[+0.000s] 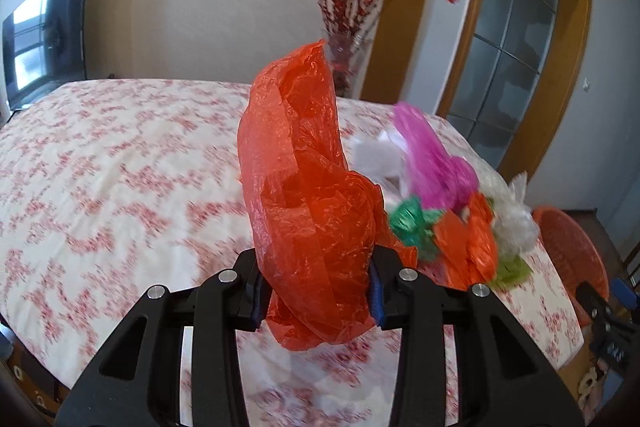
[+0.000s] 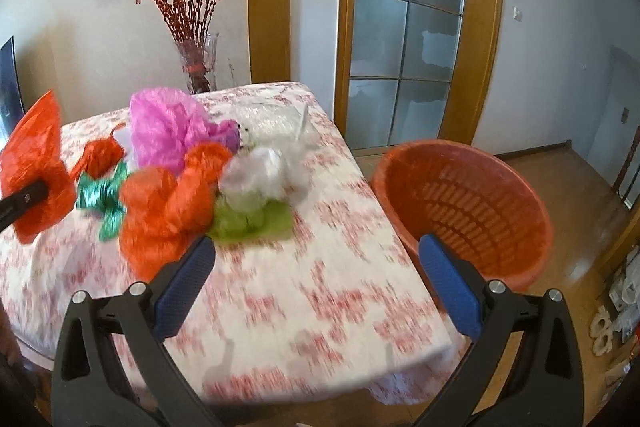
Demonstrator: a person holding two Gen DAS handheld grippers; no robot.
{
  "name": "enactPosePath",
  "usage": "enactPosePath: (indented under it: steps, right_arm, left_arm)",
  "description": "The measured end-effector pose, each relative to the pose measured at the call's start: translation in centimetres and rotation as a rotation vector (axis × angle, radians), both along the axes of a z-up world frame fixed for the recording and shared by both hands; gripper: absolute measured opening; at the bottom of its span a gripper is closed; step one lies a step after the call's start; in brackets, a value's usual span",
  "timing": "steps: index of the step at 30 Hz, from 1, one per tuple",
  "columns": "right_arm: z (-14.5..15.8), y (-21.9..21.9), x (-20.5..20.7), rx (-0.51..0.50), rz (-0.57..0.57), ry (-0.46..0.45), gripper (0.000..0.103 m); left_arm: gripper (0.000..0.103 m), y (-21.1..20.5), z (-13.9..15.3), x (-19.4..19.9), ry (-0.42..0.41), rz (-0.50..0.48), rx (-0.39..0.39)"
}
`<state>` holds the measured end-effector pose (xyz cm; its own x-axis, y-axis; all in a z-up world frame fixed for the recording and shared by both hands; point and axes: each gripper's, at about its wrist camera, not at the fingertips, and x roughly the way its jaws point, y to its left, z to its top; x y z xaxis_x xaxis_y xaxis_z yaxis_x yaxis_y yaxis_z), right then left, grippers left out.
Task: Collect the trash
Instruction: 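Grasp the red-orange bag with the left gripper while the right gripper grasps the clear bag, then carry both bags over the orange wastebasket and open both grippers to drop them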
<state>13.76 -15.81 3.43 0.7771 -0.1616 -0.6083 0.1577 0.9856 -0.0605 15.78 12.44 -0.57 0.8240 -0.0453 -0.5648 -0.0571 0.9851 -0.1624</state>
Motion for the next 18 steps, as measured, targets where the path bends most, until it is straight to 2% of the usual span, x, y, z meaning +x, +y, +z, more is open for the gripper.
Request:
enactPosePath:
  steps: [8,15,18]
  right_arm:
    - [0.0,1.2,7.2,0.037,0.037,0.012,0.098]
    - [-1.4,1.5,12.7,0.080,0.040,0.082,0.076]
    - [-2.5,1.1,13.8,0.102,0.034,0.122,0.071]
  left_arm:
    - [0.038,1.2,0.0,2.4,0.002,0.026,0.007]
    - [0.038,1.5,-0.3,3.8,0.007,0.021,0.003]
    - [0.038,1.1,-0.3,4.1,0.006,0.012,0.006]
